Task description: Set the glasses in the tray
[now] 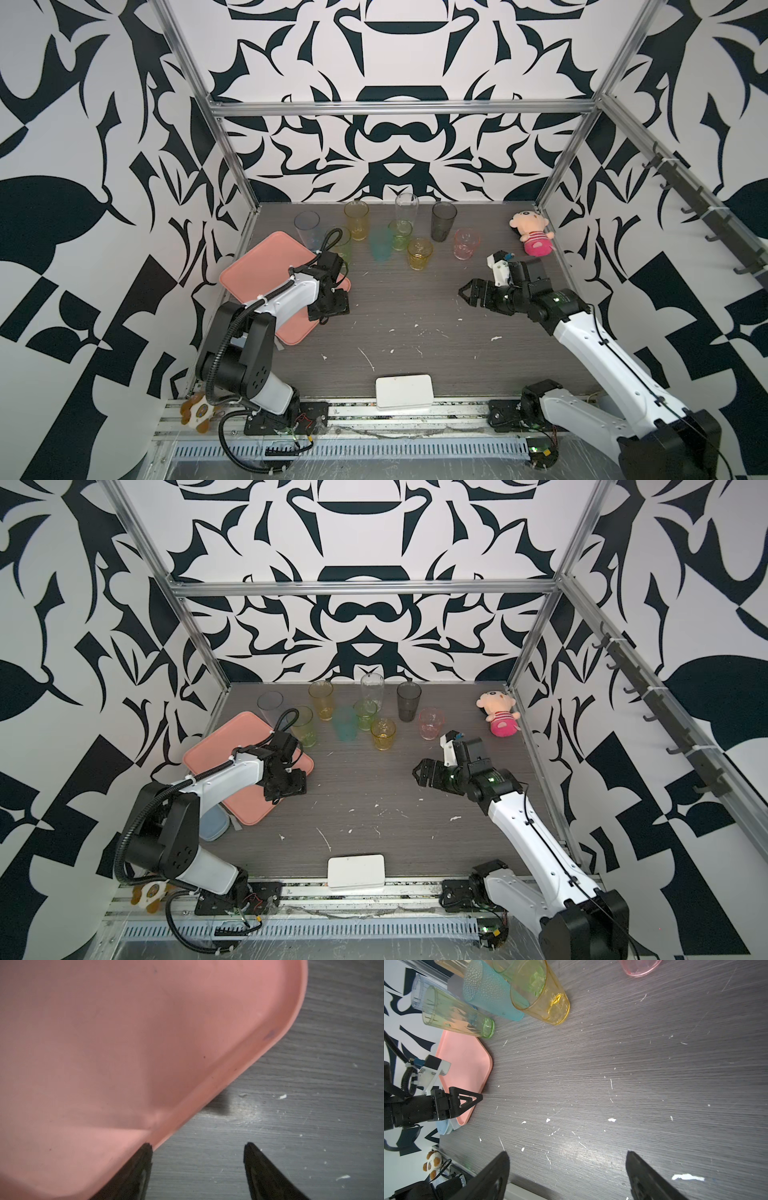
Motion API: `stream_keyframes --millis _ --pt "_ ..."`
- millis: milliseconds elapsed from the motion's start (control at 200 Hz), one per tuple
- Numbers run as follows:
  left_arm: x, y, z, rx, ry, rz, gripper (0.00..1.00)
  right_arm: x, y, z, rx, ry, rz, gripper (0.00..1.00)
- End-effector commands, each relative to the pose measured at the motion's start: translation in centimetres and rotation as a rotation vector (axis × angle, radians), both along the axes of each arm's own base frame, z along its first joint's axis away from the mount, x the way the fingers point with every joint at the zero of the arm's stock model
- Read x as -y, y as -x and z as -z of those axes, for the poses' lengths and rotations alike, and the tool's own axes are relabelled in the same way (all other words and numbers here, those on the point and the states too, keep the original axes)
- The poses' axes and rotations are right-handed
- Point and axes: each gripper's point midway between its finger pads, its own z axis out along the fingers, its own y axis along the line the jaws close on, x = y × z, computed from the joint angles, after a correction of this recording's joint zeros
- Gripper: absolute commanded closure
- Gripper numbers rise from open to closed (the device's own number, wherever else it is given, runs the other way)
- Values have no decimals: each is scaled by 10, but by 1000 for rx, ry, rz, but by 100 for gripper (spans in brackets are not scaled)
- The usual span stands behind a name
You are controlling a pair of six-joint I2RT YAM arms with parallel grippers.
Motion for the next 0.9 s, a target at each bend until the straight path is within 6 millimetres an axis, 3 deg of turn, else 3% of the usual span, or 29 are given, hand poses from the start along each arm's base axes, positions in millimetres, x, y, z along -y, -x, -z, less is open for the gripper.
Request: stream_keyframes --millis 0,340,445,895 --pt "-7 10 6 -51 -52 3 27 0 -6 -15 44 11 11 11" --pt "-7 6 -7 -1 -64 2 22 -1 -2 -7 26 21 12 13" --pt "-18 5 -10 20 -121 -19 19 -3 -2 -9 28 14 9 15" --pt "-9 11 17 -60 -90 -15 30 -7 -1 -15 40 2 5 17"
